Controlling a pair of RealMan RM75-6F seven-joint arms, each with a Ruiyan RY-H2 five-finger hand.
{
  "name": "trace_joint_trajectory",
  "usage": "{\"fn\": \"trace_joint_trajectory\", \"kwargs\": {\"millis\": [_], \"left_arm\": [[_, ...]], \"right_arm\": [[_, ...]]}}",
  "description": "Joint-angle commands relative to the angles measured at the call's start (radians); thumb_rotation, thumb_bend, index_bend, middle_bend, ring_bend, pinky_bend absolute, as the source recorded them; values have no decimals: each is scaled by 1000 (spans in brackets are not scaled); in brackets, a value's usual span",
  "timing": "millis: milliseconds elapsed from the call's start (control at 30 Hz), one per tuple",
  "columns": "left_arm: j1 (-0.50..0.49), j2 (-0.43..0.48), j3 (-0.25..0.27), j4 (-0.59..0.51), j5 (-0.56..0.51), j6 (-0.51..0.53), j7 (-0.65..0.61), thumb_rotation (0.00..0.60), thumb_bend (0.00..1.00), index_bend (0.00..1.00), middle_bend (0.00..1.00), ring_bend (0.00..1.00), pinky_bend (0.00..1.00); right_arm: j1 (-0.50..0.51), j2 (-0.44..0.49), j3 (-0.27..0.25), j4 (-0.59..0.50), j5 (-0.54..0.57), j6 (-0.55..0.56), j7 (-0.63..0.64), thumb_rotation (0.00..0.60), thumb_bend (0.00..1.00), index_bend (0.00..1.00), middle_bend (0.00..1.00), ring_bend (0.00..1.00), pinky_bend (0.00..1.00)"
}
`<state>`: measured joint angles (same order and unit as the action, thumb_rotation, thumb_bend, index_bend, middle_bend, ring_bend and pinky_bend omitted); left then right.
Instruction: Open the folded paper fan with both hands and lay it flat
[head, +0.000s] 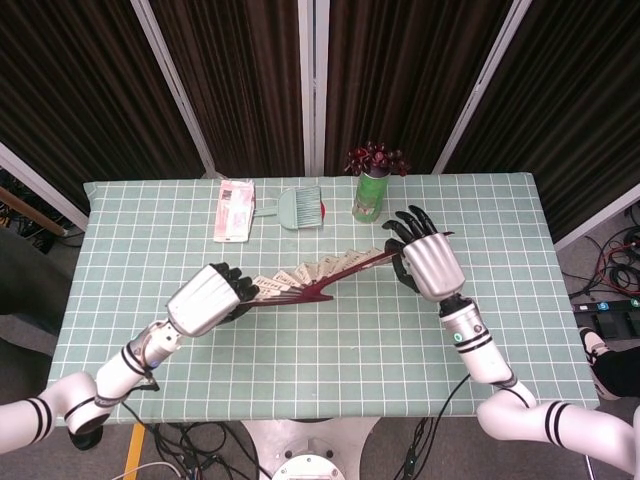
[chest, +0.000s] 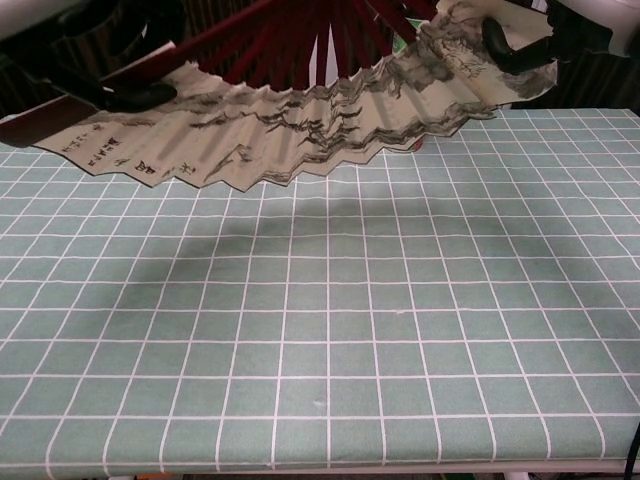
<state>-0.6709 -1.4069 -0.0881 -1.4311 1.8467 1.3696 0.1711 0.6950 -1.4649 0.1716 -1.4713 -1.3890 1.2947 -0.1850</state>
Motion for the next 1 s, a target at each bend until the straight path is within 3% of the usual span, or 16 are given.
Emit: {"fn": "trace_joint_trajectory", "kwargs": {"millis": [33, 300, 533, 733, 1000], "left_arm": [[10, -63, 19, 76, 48, 32, 100, 600, 329, 626, 698, 682, 806], [7, -169, 37, 208, 119, 66, 261, 600, 329, 614, 676, 667, 789], [5, -222, 58, 239, 118, 19, 354, 600, 325, 556, 623, 608, 744], [20, -219, 70, 152, 52, -93, 473, 600, 276, 408, 529, 517, 658], [39, -220, 73, 4, -70, -224, 547, 600, 9, 232, 366, 361, 527]], "right_arm": [[-36, -82, -33, 121, -87, 90, -22, 600, 601, 597, 262, 147, 63], [-87, -250, -60, 419, -178, 230, -12, 600, 599, 536, 267, 147, 0], [-116, -341, -73, 595, -198, 265, 14, 600, 595, 446, 246, 135, 0], [-153, -343, -105, 598, -195, 230, -49, 600, 594, 283, 210, 62, 0], [-194, -310, -130, 511, -164, 145, -119, 600, 574, 118, 127, 0, 0]]}}
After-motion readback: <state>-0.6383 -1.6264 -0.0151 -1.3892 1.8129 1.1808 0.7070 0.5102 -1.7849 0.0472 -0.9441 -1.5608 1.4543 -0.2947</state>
